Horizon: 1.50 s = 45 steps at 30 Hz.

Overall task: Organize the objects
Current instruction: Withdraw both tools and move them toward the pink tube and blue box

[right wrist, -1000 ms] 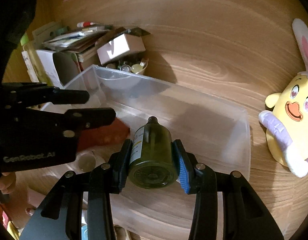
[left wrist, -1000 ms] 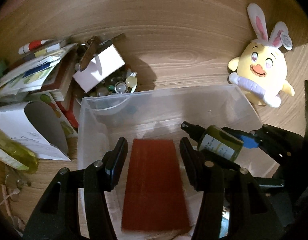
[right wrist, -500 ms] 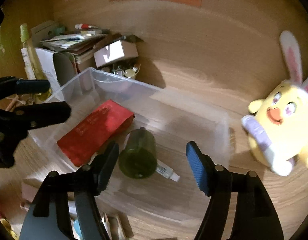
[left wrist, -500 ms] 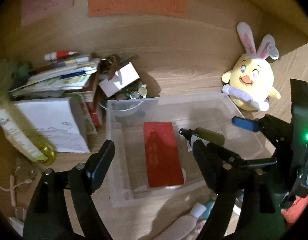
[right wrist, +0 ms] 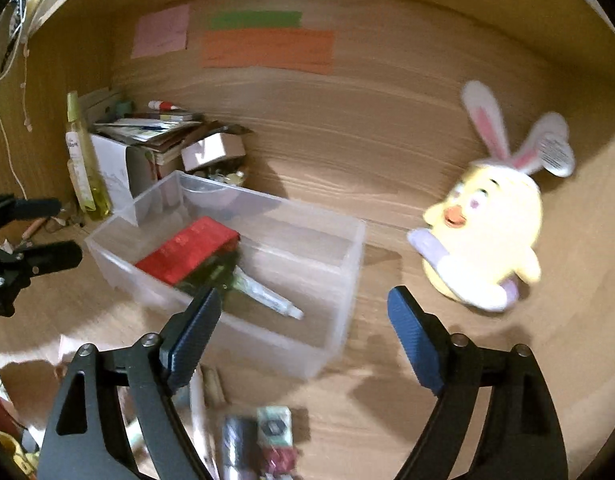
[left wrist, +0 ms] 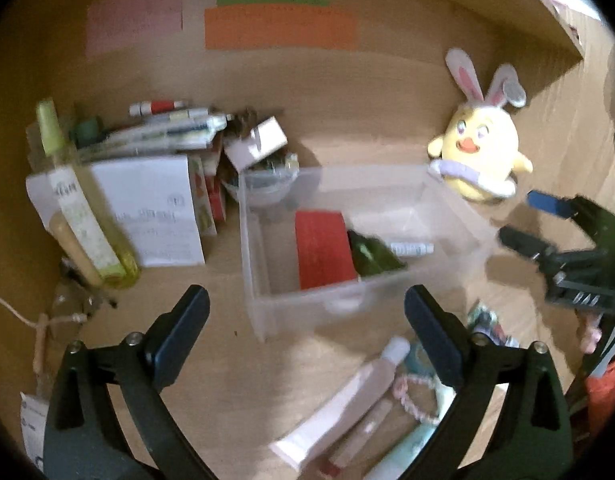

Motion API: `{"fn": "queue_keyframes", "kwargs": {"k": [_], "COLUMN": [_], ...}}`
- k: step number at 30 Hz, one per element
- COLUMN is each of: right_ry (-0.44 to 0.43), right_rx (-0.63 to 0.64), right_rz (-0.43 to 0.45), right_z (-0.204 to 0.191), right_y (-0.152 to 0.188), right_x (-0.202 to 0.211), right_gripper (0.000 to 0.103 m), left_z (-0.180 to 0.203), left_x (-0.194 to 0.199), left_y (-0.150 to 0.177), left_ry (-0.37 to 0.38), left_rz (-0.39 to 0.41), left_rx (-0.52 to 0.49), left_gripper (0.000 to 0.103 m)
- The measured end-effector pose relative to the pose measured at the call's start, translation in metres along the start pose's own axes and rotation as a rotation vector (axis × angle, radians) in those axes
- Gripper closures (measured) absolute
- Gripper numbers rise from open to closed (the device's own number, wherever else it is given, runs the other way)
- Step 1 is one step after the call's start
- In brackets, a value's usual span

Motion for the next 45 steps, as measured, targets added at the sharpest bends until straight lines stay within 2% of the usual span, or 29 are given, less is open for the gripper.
{"fn": "queue_keyframes", "kwargs": {"k": [4, 11, 13, 14, 15, 20, 24, 26, 28, 30, 34, 45], "right_ry": [0.041, 0.009, -0.015, -0.024, -0.033, -0.082, -0.105, -0.110, -0.107, -0.102, -0.113, -0.138], "right_rx": [-0.021, -0.073, -0.088, -0.095, -0.100, -0.128, -0.122, -0.114, -0.104, -0.098, -0.083, -0.115], "right_rz": [-0.026, -0.143, -0.177, -0.190, -0.197, -0.235, -0.253, -0.258, -0.265, -0.263, -0.252, -0.269], "right_z": [0.013, 0.027, 0.028, 0.028, 0.028, 0.019, 0.013, 0.010, 0.009, 0.009, 0.008, 0.013], "right_y": [0.027, 0.076, 0.089, 0.095, 0.099, 0.121, 0.130, 0.133, 0.134, 0.135, 0.135, 0.147], "right_x": [0.002, -0.015, -0.019, -0.020, -0.020, -0.024, -0.026, -0.027, -0.030, -0.030, -0.028, -0.015], "right_gripper": [0.019, 0.020, 0.020, 0.020, 0.020, 0.024, 0.033, 0.034, 0.040, 0.043, 0.057, 0.058], "left_z": [0.003, 0.015, 0.022, 0.026, 0.029, 0.046, 0.058, 0.058, 0.052, 0.047, 0.037, 0.047], "left_x": [-0.020, -0.049, -0.055, -0.058, -0.061, -0.069, -0.076, -0.081, -0.083, -0.082, -0.079, -0.089], "left_y": [0.021, 0.044, 0.047, 0.049, 0.049, 0.047, 0.045, 0.045, 0.044, 0.043, 0.043, 0.030], "left_ry": [0.006, 0.022, 0.049, 0.053, 0.053, 0.071, 0.068, 0.078, 0.109, 0.108, 0.120, 0.086], "left_rz": [-0.068, -0.145, -0.167, -0.181, -0.190, -0.213, -0.241, -0.266, -0.276, -0.270, -0.259, -0.244], "left_rx": [-0.009, -0.056, -0.078, -0.095, -0.106, -0.157, -0.203, -0.201, -0.176, -0.157, -0.132, -0.177], "left_gripper": [0.004, 0.004, 0.011, 0.020, 0.024, 0.029, 0.030, 0.035, 0.037, 0.047, 0.055, 0.055]}}
Point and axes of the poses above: each gripper's, at about its wrist camera, not at the fingertips, and x roughly against the way its jaws point, z to its right, y to its underside, the point moved 4 cm from there along -x, roughly the way its jaws point, and after that the axes turned 15 degrees about -z, right-handed, at the moved point
